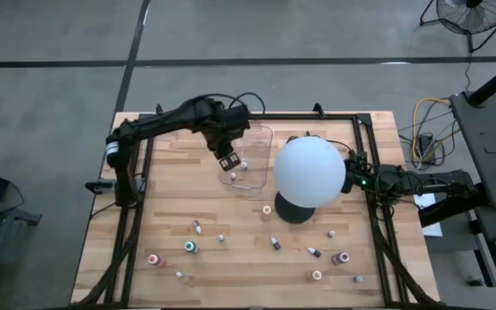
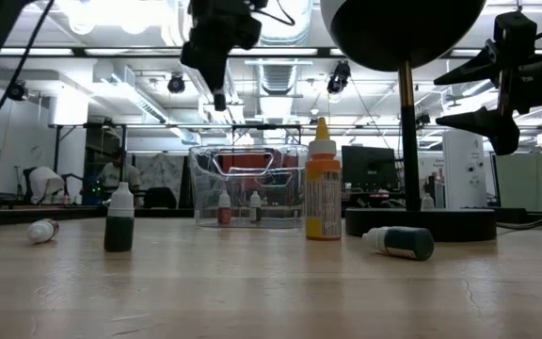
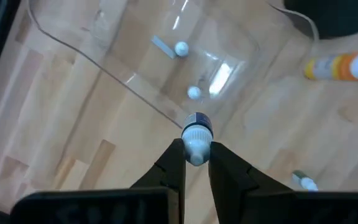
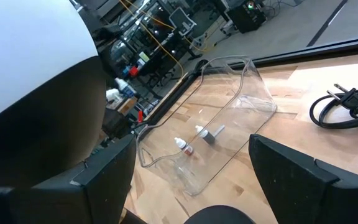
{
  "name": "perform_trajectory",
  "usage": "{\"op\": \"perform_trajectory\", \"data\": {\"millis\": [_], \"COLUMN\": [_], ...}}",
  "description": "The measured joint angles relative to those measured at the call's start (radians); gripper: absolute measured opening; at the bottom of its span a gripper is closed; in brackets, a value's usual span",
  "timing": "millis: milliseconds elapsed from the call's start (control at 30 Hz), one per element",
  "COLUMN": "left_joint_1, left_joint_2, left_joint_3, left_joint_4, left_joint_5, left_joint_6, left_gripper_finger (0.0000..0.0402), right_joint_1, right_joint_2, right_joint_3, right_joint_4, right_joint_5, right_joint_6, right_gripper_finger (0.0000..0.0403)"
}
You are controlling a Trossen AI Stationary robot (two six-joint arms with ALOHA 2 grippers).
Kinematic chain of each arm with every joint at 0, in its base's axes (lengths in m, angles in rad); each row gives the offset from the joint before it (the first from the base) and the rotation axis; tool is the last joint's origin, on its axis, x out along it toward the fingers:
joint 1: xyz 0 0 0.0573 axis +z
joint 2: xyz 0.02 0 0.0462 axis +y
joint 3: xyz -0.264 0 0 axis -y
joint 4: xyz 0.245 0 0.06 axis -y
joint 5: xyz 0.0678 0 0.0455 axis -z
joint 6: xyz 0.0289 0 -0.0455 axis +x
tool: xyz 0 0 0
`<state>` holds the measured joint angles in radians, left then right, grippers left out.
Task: Pick & Place food coloring
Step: Put the small purple food coloring bottle into the transparent bin
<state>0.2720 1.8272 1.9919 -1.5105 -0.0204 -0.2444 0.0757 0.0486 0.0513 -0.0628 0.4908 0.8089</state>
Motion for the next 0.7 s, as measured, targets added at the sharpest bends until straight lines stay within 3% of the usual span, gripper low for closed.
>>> {"op": "perform_trajectory", "data": {"millis": [367,700], "left_joint_1": [0.111,0.118], "left_joint_2": [0.119,0.225], "left_joint_3": [0.053,0.050], "left_joint_4": [0.052,0.107], "left_joint_5": [-0.004,-0.005], "left_joint_6": [0.075,0.098], "left_gripper_finger": [0.0028,0.0028], "right_joint_1": [0.000,0.000], "right_joint_2": [0.000,0.000], "right_joint_3": [0.000,0.000], "right_joint_4": [0.000,0.000], "right_joint_5": [0.000,0.000], "right_joint_6": [0.000,0.000], "right_gripper_finger": [0.0302,0.0302]}}
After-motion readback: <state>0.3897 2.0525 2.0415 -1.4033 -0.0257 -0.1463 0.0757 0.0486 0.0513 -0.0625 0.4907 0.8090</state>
